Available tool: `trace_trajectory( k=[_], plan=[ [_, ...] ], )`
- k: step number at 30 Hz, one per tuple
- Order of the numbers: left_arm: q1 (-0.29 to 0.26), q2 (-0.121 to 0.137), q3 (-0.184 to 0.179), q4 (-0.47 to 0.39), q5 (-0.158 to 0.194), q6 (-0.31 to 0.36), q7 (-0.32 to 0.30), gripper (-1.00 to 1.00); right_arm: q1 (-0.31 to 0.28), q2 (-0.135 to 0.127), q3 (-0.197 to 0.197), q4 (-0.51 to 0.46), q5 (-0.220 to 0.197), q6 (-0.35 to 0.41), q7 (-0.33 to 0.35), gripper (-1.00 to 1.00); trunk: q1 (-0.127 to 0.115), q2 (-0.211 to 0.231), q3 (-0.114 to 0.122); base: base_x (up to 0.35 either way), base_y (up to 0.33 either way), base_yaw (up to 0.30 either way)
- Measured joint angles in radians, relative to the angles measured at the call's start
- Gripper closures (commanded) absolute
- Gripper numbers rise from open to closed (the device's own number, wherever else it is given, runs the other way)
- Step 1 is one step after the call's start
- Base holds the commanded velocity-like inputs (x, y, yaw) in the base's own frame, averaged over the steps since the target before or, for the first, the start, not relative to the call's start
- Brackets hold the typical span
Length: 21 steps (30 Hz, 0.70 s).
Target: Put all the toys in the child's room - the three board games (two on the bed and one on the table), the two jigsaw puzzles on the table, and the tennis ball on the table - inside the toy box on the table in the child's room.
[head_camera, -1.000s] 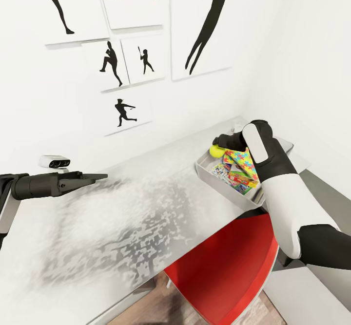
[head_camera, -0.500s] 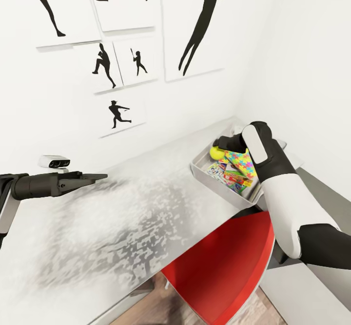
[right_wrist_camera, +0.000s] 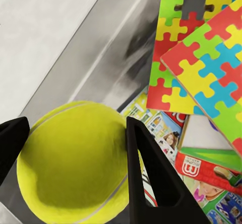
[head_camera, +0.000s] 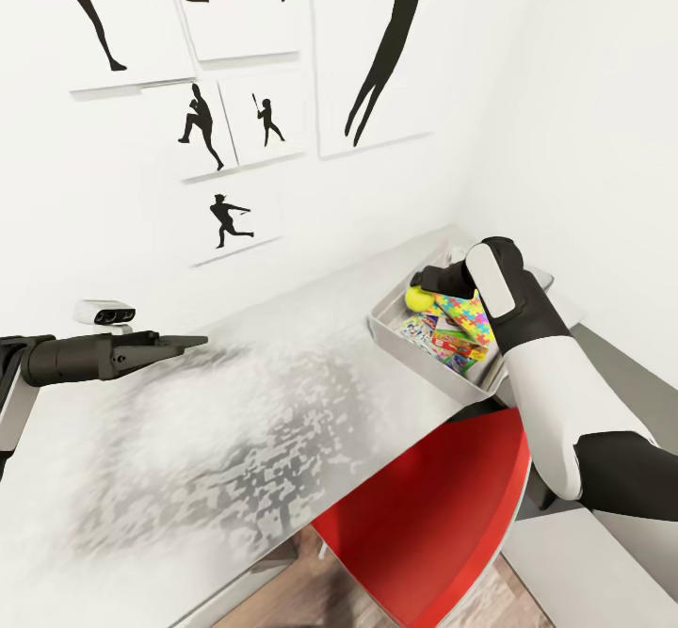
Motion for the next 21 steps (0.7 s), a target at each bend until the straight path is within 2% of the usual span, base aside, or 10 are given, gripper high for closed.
trace_trajectory(
  k=[7, 15, 21],
  plan=[
    [0.0, 0.001, 0.001, 0.0, -0.001, 0.0, 0.0, -1.0, 0.001, 0.0, 0.0, -0.007, 0.001, 0.0, 0.001, -1.0, 0.0, 0.0, 0.0, 0.0, 0.0, -0.005],
    [0.0, 0.001, 0.0, 0.0, -0.001, 0.0, 0.0, -1.0, 0.001, 0.0, -0.002, -0.015, -0.002, 0.0, 0.003, -1.0, 0.0, 0.0, 0.011, 0.0, 0.0, -0.056],
    [0.0, 0.001, 0.0, 0.0, -0.003, 0.0, 0.0, -1.0, 0.001, 0.0, -0.006, -0.085, -0.013, 0.0, 0.006, -1.0, 0.0, 0.0, 0.021, 0.0, 0.0, -0.019]
  ],
)
